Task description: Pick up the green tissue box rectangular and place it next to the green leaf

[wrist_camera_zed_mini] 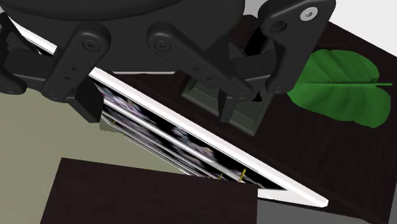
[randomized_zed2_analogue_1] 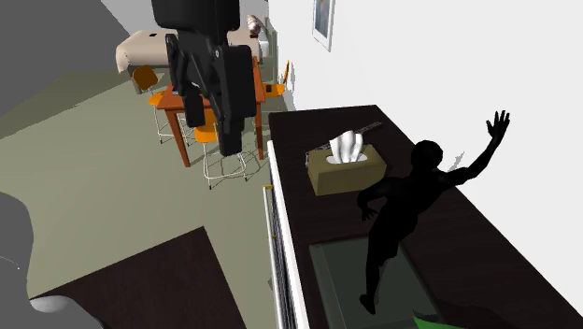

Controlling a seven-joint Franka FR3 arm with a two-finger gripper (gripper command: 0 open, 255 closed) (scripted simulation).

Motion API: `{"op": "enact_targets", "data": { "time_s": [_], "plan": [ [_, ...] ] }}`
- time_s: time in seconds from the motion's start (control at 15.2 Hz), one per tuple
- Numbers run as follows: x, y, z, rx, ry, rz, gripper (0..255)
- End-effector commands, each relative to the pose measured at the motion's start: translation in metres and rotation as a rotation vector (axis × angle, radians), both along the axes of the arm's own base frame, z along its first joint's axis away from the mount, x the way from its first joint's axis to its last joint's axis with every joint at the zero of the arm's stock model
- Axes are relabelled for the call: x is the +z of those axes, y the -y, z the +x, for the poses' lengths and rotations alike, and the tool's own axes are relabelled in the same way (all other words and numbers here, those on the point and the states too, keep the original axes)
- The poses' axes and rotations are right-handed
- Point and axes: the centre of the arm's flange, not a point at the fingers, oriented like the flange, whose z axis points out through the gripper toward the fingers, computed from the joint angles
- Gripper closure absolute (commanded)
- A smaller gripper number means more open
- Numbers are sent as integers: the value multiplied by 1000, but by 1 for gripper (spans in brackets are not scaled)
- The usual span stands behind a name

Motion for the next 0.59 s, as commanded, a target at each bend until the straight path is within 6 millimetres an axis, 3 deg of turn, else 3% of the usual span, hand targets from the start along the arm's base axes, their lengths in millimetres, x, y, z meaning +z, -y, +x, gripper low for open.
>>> {"op": "enact_targets", "data": {
  "time_s": [0.0, 0.53],
  "plan": [
    [0, 0, 0, 0, 0, 0, 0],
    [-41, -30, 90, 126, 19, -63, 0]
  ]
}}
